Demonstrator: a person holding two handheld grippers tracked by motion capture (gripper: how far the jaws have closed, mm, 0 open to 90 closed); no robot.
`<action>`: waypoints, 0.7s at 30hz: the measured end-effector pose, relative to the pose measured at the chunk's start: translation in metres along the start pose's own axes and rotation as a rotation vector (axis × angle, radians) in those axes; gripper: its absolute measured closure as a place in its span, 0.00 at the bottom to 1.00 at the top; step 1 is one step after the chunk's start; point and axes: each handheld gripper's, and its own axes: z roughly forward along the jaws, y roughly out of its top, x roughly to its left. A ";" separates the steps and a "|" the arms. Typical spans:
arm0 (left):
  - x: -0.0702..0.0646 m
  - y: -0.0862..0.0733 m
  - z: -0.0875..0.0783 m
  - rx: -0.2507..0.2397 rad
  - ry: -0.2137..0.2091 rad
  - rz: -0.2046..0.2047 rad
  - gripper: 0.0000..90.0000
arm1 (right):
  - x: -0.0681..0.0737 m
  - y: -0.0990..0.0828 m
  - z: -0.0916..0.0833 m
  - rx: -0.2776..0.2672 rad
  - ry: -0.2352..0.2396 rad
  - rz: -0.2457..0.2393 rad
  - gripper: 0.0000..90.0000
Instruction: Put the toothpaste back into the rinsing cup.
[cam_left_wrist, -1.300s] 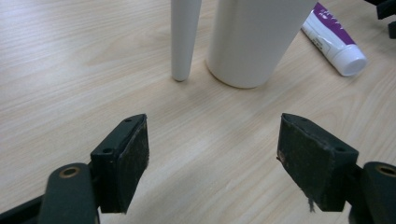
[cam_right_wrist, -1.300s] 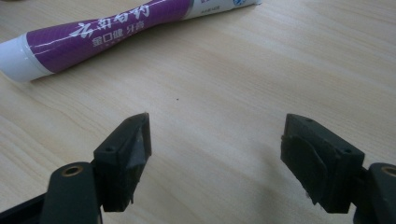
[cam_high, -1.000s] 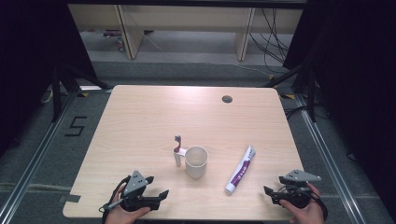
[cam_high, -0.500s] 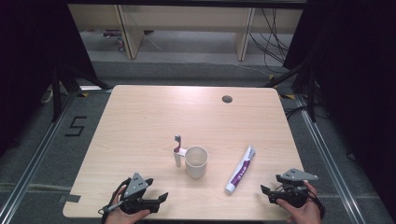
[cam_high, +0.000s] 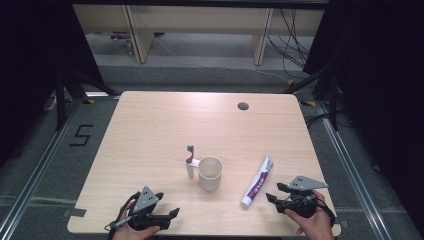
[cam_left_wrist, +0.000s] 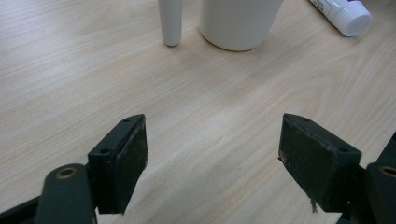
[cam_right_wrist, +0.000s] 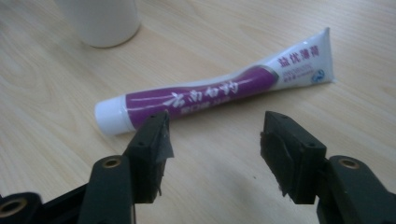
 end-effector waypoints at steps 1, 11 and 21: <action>0.000 0.000 0.000 0.000 0.000 0.000 0.26 | 0.000 0.000 0.000 0.000 0.000 0.000 0.49; -0.001 0.000 0.002 0.014 0.002 0.005 0.26 | 0.014 0.018 0.015 -0.003 0.032 -0.054 0.53; -0.002 0.000 0.003 -0.003 -0.009 -0.012 0.26 | 0.033 0.035 0.040 0.038 0.082 -0.125 0.68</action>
